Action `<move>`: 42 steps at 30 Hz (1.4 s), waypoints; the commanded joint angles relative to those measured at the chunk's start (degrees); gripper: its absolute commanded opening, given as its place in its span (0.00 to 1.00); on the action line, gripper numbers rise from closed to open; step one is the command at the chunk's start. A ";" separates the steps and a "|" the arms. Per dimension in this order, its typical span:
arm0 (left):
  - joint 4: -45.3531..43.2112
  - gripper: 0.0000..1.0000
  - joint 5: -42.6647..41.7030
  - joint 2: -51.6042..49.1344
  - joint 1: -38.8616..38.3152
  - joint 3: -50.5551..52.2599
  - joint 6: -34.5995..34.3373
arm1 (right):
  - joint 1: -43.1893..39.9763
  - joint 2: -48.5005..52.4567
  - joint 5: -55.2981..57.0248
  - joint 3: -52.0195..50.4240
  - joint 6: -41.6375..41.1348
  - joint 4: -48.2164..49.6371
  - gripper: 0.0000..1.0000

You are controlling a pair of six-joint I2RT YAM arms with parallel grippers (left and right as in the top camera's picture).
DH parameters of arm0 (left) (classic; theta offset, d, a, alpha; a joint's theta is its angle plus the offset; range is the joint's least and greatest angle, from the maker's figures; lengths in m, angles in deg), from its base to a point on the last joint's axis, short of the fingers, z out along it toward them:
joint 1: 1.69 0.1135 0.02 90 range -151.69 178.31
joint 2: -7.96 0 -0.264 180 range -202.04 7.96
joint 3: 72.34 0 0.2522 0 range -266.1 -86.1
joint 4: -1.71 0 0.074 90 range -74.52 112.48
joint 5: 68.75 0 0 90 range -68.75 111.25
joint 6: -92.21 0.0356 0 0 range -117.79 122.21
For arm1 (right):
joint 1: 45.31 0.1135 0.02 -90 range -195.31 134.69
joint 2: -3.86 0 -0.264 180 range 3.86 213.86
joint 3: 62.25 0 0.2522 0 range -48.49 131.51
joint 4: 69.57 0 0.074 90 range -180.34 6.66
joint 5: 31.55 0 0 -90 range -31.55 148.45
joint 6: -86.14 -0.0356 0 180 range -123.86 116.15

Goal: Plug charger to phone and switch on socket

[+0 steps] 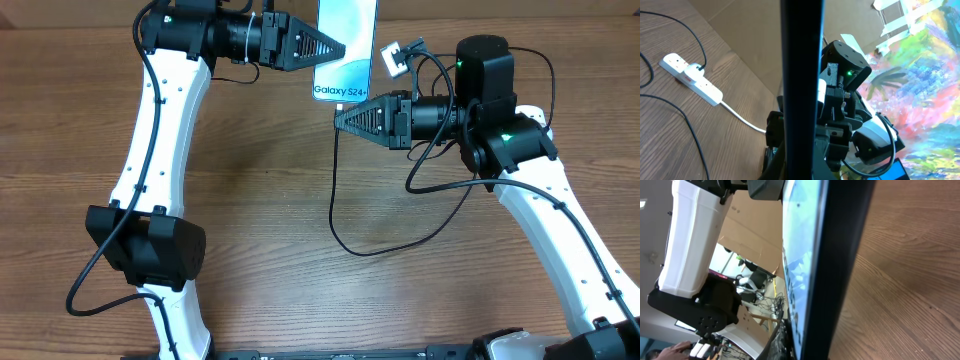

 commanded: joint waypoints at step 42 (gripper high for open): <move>-0.13 0.04 -2.91 0.48 -1.46 -0.55 3.72 | -2.32 -0.74 -2.45 0.81 -1.33 0.35 0.04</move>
